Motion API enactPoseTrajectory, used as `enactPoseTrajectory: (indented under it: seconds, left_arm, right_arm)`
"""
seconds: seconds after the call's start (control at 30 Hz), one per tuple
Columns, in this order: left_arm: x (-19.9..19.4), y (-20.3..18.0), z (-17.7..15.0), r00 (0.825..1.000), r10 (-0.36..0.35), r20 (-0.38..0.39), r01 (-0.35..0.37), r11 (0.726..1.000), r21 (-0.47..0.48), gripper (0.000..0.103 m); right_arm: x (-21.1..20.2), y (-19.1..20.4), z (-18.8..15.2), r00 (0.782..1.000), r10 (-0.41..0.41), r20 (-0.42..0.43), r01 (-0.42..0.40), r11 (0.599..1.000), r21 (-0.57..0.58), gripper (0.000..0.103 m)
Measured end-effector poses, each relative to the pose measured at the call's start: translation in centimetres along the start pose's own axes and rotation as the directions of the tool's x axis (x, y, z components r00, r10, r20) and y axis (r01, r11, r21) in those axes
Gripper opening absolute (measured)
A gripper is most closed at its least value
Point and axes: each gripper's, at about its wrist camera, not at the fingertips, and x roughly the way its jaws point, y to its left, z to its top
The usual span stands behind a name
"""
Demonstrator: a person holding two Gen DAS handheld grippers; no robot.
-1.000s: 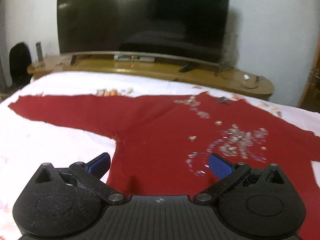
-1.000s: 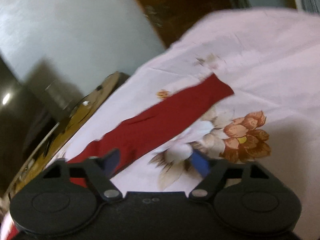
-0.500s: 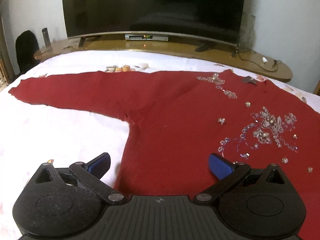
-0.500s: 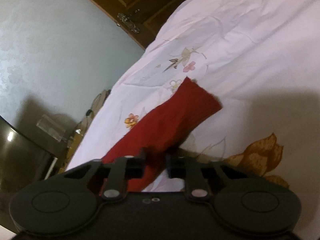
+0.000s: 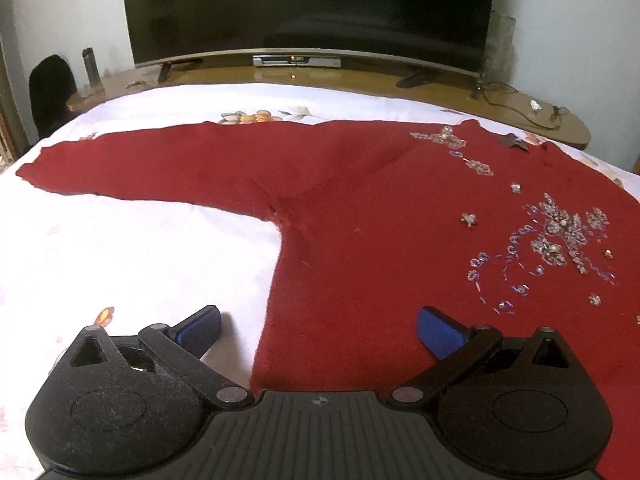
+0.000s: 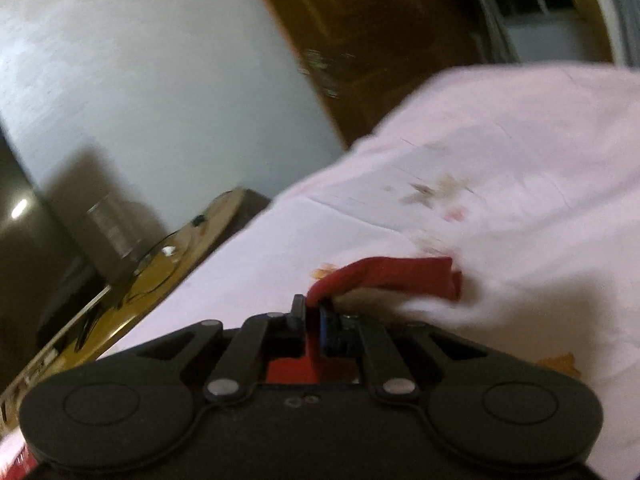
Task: Fold small clothes
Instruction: 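Carry the sleeve across the sweater body with the right tool while the left tool pins the body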
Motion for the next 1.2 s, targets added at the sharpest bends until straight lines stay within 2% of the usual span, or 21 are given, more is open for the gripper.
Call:
enactPoseTrajectory:
  seconds: [0.13,0.33,0.53,0.7,0.77,0.8,0.83,0.87,0.9,0.93,1.0,1.03,1.1,1.2]
  left_arm:
    - [-0.4,0.4,-0.2,1.000,-0.025,0.008,0.025,1.000,0.012,0.103]
    - [-1.2,2.6,-0.3,0.999,-0.045,0.014,0.045,0.999,0.006,0.103]
    - [-1.4,5.3,0.0,0.997,-0.074,0.020,0.074,0.997,-0.037,0.103]
    - [-1.5,7.5,0.0,0.996,-0.093,0.019,0.094,0.994,-0.065,0.103]
    - [-1.4,8.1,0.1,0.995,-0.098,0.017,0.099,0.992,-0.077,0.103]
    - [-1.5,8.2,0.1,0.995,-0.097,0.019,0.099,0.992,-0.081,0.103]
    - [-1.5,8.3,0.2,0.995,-0.099,0.022,0.100,0.991,-0.083,0.103]
    - [-1.5,8.3,0.4,0.994,-0.103,0.025,0.105,0.991,-0.086,0.103]
    - [-1.5,8.2,0.5,0.994,-0.108,0.028,0.110,0.990,-0.087,0.103]
    - [-1.4,8.0,0.7,0.993,-0.113,0.032,0.115,0.990,-0.086,0.103]
    - [-1.3,7.6,1.0,0.991,-0.131,0.035,0.133,0.988,-0.084,0.103]
    - [-1.1,7.0,1.2,0.988,-0.150,0.037,0.153,0.985,-0.083,0.103]
    - [-0.7,5.6,1.6,0.979,-0.200,0.038,0.202,0.976,-0.085,0.103]
    - [-0.1,2.3,2.6,0.950,-0.308,0.046,0.311,0.946,-0.089,0.103]
  right_arm:
    - [-0.9,5.1,-0.2,0.999,0.043,0.016,-0.041,0.991,-0.128,0.007]
    - [-1.8,14.4,-2.3,0.987,0.161,-0.009,-0.157,0.946,-0.283,0.007]
    - [-1.6,23.7,-8.1,0.952,0.273,-0.135,-0.305,0.867,-0.394,0.007]
    - [-0.5,29.2,-13.7,0.916,0.308,-0.256,-0.393,0.811,-0.433,0.007]
    - [0.0,31.2,-16.1,0.904,0.293,-0.311,-0.412,0.788,-0.458,0.008]
    - [0.5,32.0,-17.3,0.899,0.279,-0.337,-0.419,0.774,-0.476,0.013]
    - [0.8,32.5,-18.6,0.894,0.278,-0.352,-0.429,0.756,-0.494,0.027]
    - [0.9,33.0,-19.8,0.884,0.280,-0.375,-0.450,0.728,-0.517,0.052]
    - [0.8,33.6,-21.0,0.875,0.269,-0.402,-0.466,0.690,-0.553,0.060]
    - [0.1,33.7,-21.9,0.872,0.274,-0.406,-0.478,0.655,-0.585,0.058]
    - [-2.4,33.6,-23.1,0.850,0.340,-0.401,-0.525,0.601,-0.603,0.058]
    - [-3.4,33.3,-23.3,0.853,0.355,-0.384,-0.523,0.585,-0.620,0.058]
    - [-4.4,32.4,-22.9,0.861,0.362,-0.356,-0.508,0.591,-0.626,0.058]
    - [-5.1,30.1,-21.4,0.875,0.354,-0.330,-0.484,0.650,-0.587,0.056]
